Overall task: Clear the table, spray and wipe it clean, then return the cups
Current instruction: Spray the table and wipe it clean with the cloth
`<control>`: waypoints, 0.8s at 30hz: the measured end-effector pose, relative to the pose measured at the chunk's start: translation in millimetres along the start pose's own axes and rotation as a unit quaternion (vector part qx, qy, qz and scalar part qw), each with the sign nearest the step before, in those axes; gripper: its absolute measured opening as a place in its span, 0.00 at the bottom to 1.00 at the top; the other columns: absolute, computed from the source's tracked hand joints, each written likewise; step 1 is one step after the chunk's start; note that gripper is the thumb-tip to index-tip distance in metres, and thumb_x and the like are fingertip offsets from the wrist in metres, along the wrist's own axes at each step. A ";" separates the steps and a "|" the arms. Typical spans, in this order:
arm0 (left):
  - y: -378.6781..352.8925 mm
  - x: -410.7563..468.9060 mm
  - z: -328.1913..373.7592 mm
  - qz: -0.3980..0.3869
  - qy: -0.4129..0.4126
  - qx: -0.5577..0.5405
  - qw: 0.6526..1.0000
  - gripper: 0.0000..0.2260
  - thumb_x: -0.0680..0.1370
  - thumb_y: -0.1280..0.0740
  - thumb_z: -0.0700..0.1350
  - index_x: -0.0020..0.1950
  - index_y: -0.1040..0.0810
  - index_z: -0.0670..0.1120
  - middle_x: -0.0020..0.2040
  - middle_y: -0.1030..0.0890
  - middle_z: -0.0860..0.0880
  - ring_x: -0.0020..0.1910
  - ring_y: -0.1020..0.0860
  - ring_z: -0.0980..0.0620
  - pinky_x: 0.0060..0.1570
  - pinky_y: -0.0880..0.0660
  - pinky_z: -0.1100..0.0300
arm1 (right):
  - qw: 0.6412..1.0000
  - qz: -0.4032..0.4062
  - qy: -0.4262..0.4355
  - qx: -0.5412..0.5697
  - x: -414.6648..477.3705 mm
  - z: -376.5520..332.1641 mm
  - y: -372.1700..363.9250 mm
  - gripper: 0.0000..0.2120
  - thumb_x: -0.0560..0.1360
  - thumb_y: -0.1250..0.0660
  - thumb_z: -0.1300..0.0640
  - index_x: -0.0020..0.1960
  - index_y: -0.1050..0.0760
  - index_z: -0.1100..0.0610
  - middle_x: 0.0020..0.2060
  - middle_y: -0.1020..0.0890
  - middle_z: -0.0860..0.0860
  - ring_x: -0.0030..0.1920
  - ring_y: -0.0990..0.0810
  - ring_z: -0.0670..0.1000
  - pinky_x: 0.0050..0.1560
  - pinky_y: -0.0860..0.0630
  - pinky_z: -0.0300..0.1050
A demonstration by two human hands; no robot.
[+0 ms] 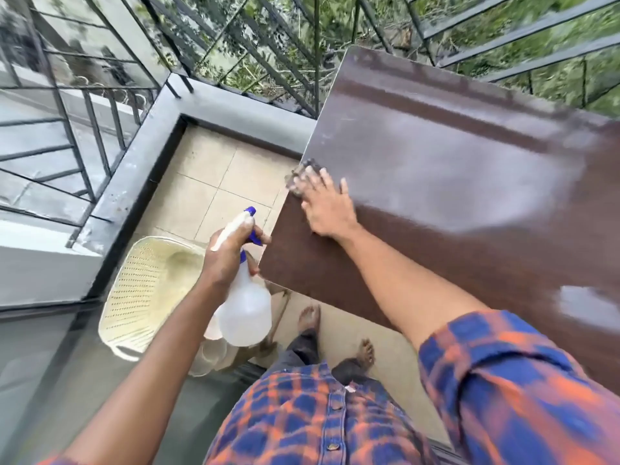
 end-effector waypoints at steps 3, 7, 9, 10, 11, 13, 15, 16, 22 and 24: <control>8.6 7.2 3.5 0.005 0.004 -0.002 1.000 0.20 0.80 0.37 0.57 0.46 0.20 0.40 0.53 0.16 0.40 0.30 0.27 0.40 0.40 0.29 0.48 | 0.997 -0.007 -0.070 0.045 18.0 25.3 7.8 0.28 0.83 0.44 0.50 0.81 0.47 0.43 0.82 0.51 0.45 0.82 0.53 0.52 0.79 0.52 0.64; 14.9 17.0 6.0 0.019 0.008 -0.005 1.000 0.21 0.79 0.37 0.57 0.48 0.21 0.38 0.51 0.15 0.43 0.23 0.28 0.45 0.35 0.28 0.54 | 0.998 0.017 -0.058 0.015 -0.2 -7.9 -4.2 0.29 0.82 0.42 0.49 0.81 0.45 0.46 0.82 0.48 0.49 0.81 0.50 0.55 0.78 0.50 0.65; 15.0 23.2 7.7 0.015 0.006 -0.009 1.000 0.20 0.80 0.37 0.56 0.48 0.21 0.38 0.51 0.15 0.41 0.23 0.28 0.45 0.34 0.27 0.52 | 0.998 0.016 0.055 -0.001 -24.3 -40.5 -19.9 0.27 0.81 0.40 0.50 0.80 0.40 0.45 0.81 0.44 0.49 0.81 0.46 0.56 0.77 0.50 0.66; 14.4 26.3 7.9 0.013 0.005 -0.008 1.000 0.20 0.82 0.37 0.55 0.49 0.22 0.37 0.52 0.16 0.39 0.23 0.28 0.45 0.33 0.26 0.52 | 0.992 0.003 0.127 -0.004 -36.7 -54.5 -28.7 0.26 0.81 0.39 0.50 0.78 0.37 0.45 0.81 0.42 0.48 0.81 0.45 0.55 0.77 0.50 0.65; 13.9 28.3 7.8 0.014 0.006 -0.008 1.000 0.19 0.83 0.37 0.54 0.49 0.22 0.37 0.51 0.17 0.38 0.22 0.28 0.45 0.31 0.26 0.54 | 0.983 -0.017 0.185 -0.003 -46.7 -63.8 -36.3 0.25 0.81 0.39 0.50 0.78 0.36 0.44 0.81 0.41 0.47 0.81 0.45 0.55 0.77 0.52 0.65; 11.7 34.7 7.3 0.016 0.014 -0.005 1.000 0.19 0.84 0.37 0.52 0.50 0.23 0.35 0.51 0.18 0.35 0.21 0.28 0.46 0.26 0.29 0.62 | 0.971 -0.060 0.233 -0.001 -51.3 -65.5 -44.3 0.23 0.83 0.43 0.49 0.78 0.37 0.42 0.81 0.43 0.46 0.81 0.48 0.53 0.78 0.55 0.62; 9.0 39.8 7.4 0.012 0.018 0.003 1.000 0.19 0.82 0.36 0.54 0.50 0.22 0.36 0.52 0.17 0.34 0.21 0.28 0.47 0.25 0.30 0.63 | 0.968 -0.084 0.237 -0.010 -35.4 -55.7 -38.2 0.23 0.84 0.45 0.48 0.78 0.38 0.41 0.81 0.44 0.45 0.81 0.49 0.52 0.78 0.55 0.61; 6.8 42.0 8.8 0.007 0.017 0.008 1.000 0.19 0.81 0.36 0.55 0.49 0.22 0.38 0.52 0.17 0.34 0.21 0.28 0.46 0.26 0.29 0.62 | 0.971 -0.087 0.223 -0.024 -22.0 -46.3 -31.8 0.23 0.84 0.45 0.48 0.78 0.38 0.41 0.81 0.44 0.45 0.82 0.49 0.52 0.78 0.54 0.62; -3.1 56.8 20.5 -0.007 0.012 0.027 1.000 0.17 0.84 0.38 0.54 0.45 0.20 0.44 0.52 0.15 0.44 0.23 0.28 0.45 0.32 0.29 0.57 | 0.996 -0.085 0.022 -0.025 87.3 42.8 40.8 0.28 0.84 0.46 0.49 0.82 0.50 0.40 0.82 0.51 0.45 0.82 0.52 0.54 0.77 0.49 0.67; -8.0 64.2 28.0 -0.010 0.006 0.034 0.999 0.18 0.83 0.38 0.55 0.45 0.20 0.43 0.52 0.15 0.45 0.24 0.28 0.45 0.33 0.29 0.57 | 0.994 -0.103 -0.029 0.000 112.9 69.4 55.2 0.29 0.83 0.46 0.49 0.81 0.52 0.39 0.82 0.54 0.43 0.82 0.54 0.55 0.77 0.51 0.68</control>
Point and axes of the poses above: each hand's wrist, its own x-axis towards the middle knuckle, its own y-axis out of the back of the hand, z = x × y, the point moved 5 cm from there along x, towards the middle knuckle
